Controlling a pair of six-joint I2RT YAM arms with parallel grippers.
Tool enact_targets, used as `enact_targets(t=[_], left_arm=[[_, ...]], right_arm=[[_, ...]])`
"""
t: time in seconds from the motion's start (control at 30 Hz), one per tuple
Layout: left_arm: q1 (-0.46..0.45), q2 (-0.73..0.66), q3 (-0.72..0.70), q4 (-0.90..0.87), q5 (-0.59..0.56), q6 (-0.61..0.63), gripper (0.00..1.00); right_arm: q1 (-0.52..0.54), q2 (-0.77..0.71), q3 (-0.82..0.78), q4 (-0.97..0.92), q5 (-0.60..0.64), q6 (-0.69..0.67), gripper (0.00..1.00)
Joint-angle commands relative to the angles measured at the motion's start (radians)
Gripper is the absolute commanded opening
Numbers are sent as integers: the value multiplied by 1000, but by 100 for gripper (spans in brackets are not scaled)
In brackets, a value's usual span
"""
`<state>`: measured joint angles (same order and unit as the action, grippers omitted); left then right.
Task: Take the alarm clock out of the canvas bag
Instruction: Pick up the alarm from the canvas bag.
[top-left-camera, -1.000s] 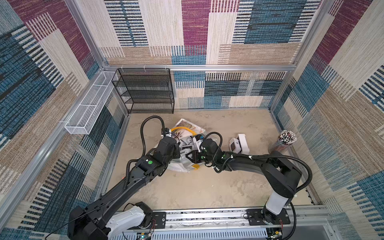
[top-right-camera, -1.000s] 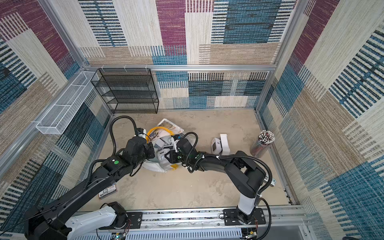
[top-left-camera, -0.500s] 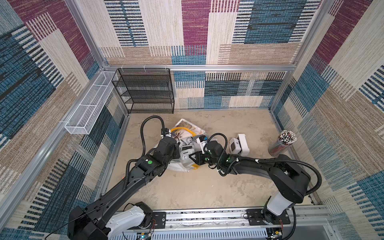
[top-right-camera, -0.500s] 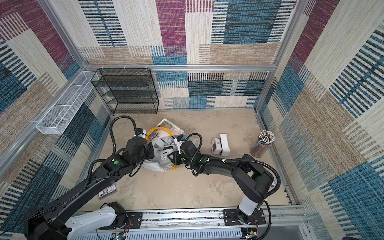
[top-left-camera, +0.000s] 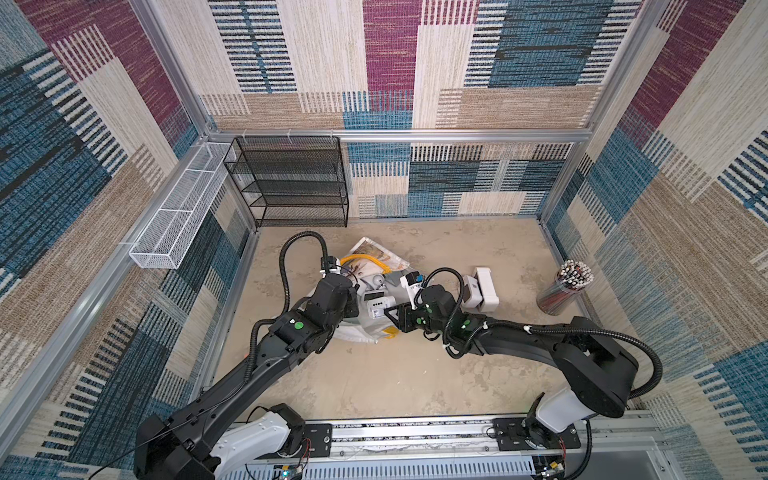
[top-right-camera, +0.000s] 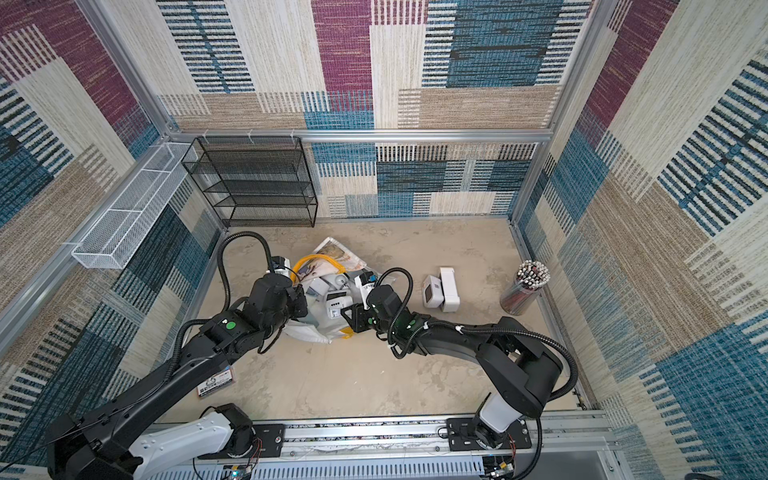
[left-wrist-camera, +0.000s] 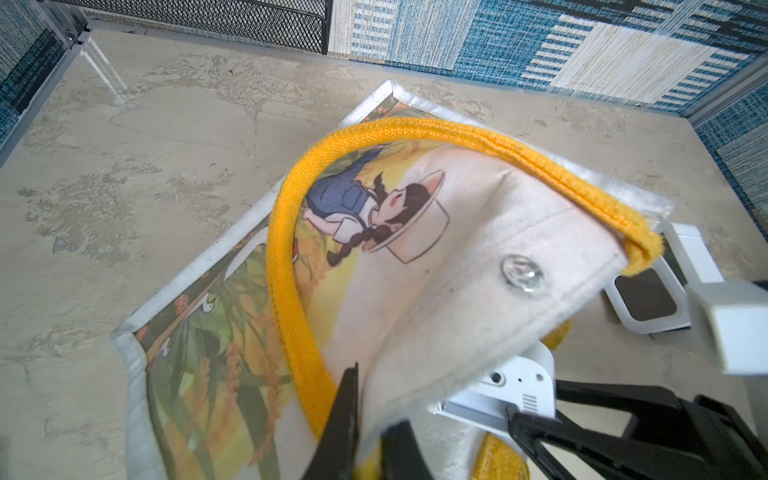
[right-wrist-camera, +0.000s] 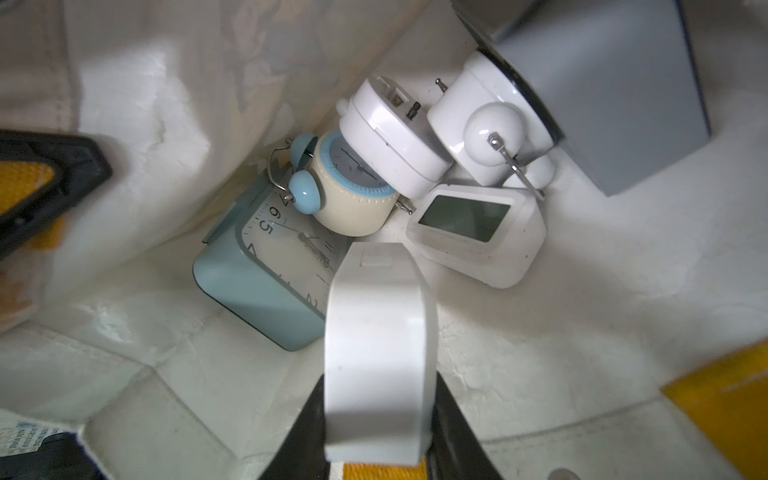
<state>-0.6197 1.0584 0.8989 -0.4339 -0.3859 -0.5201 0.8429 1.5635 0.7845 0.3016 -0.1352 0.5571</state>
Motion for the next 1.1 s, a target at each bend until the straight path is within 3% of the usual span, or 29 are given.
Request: enact_targets(t=[0.0, 0.6, 1.07], left_arm=[[0, -5, -6, -26, -22, -3, 0], [1, -6, -8, -28, -15, -9, 0], [1, -4, -9, -28, -15, -12, 0]], right_arm=[[1, -28, -18, 78, 32, -15, 25], [1, -180, -159, 125, 143, -47, 24], [-14, -380, -294, 142, 285, -94, 25]])
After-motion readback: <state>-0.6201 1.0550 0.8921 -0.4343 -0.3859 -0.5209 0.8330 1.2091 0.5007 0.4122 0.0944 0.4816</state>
